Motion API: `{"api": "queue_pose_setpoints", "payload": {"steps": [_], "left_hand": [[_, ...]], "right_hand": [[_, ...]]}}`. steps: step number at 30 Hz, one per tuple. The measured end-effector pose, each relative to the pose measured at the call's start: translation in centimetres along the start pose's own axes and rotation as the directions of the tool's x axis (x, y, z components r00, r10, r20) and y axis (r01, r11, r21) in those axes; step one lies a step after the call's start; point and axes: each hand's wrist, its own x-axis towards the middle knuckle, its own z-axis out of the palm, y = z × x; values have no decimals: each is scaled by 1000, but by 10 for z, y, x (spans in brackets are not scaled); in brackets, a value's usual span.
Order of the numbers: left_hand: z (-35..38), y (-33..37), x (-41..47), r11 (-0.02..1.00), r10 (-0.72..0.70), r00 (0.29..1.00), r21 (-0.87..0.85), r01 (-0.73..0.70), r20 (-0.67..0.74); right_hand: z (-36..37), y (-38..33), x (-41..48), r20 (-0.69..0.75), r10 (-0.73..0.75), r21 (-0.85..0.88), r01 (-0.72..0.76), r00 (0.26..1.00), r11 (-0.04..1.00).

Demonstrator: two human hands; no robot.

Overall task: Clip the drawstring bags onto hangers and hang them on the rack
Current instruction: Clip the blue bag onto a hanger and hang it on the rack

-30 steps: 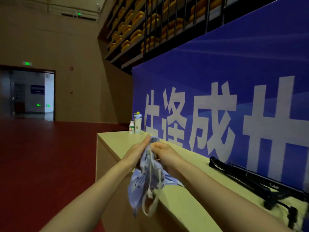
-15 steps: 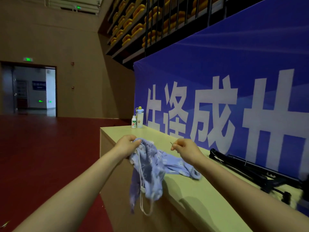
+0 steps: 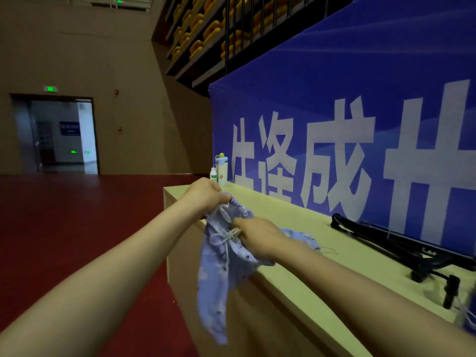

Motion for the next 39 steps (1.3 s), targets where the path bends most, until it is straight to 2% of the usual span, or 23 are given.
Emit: {"api": "queue_pose_setpoints", "payload": {"steps": [4,8,11,16,20,22,24,25,27,29,32,36,39], "left_hand": [[-7,-2,-8,997,-32,998,79,28,49],[4,-9,-14,914,7,999,404,-26,49],[24,-9,-12,888,60,996,452,-83,65],[60,5,-1,960,102,989,249,-127,108],[98,26,16,995,95,987,-40,-90,133],[110,33,21,987,85,988,-149,-66,130],[129,43,30,970,99,987,-234,-67,126],[137,46,34,962,100,988,-266,-65,120],[155,53,42,945,106,987,-320,-63,119],[172,57,49,938,118,986,-339,-71,119],[192,58,62,931,127,983,-359,-72,132],[208,54,74,923,113,981,-381,-46,157],[217,48,80,929,127,974,-366,-52,186]], "right_hand": [[6,2,5,-53,-2,-55,-1,999,998],[5,18,-8,-82,26,-52,-31,996,998],[4,33,-19,-48,47,-101,-52,998,994],[12,44,-27,100,34,-115,-22,994,993],[16,77,-31,57,138,-62,-134,989,989],[15,91,-33,-29,159,73,-156,987,985],[11,116,-42,-134,235,313,-184,963,932],[9,130,-45,-198,319,429,-211,927,878],[2,165,-54,-306,525,543,-307,794,782],[-3,205,-66,-343,651,482,-468,677,741],[1,262,-82,-222,755,244,-714,617,656],[20,311,-93,-56,819,31,-819,571,573],[36,336,-95,-36,839,-62,-839,544,541]]}}
